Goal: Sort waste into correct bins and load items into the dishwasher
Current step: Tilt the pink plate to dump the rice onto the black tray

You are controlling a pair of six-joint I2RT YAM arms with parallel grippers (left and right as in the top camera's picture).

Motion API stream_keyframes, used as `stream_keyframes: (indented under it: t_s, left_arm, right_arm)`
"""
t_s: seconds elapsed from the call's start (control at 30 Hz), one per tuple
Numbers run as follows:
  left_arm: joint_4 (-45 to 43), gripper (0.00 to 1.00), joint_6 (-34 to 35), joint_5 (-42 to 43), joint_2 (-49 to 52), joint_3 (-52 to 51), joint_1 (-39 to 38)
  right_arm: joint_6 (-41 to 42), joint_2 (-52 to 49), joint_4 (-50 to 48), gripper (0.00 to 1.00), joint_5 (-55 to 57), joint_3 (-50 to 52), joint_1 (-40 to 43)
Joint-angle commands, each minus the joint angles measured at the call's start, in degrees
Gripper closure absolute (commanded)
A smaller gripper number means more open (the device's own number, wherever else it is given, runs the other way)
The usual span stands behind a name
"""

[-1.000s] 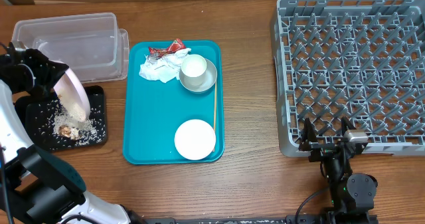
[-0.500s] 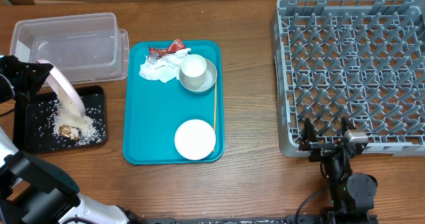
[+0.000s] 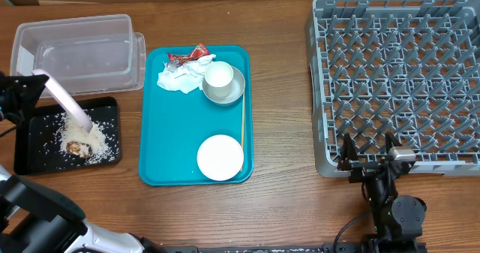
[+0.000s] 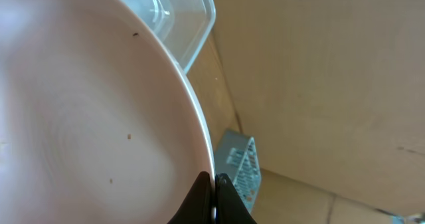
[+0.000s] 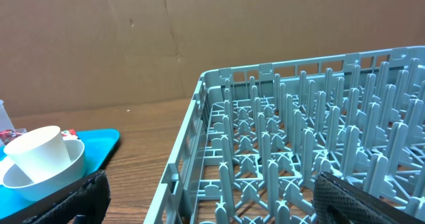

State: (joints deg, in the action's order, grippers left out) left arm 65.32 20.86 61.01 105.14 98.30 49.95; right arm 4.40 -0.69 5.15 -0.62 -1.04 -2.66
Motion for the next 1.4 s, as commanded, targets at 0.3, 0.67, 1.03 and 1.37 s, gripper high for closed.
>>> stream_keyframes:
  t_s: [0.3, 0.67, 1.03, 1.37]
  left_arm:
    - [-1.2, 0.96, -5.3, 5.0, 0.2, 1.2, 1.7]
    - [0.7, 0.96, -7.3, 1.5, 0.2, 1.2, 1.8]
    - [2.4, 0.96, -12.7, -2.3, 0.2, 1.2, 1.5]
    - [4.9, 0.96, -18.5, 2.1, 0.2, 1.2, 1.7]
  right_arm:
    - [-0.3, 0.5, -0.3, 0.0, 0.5, 0.6, 0.1]
    - [-0.3, 0.5, -0.3, 0.0, 0.5, 0.6, 0.1]
    - [-0.3, 0.5, -0.3, 0.0, 0.5, 0.6, 0.1]
    - [-0.3, 0.5, -0.3, 0.0, 0.5, 0.6, 0.1]
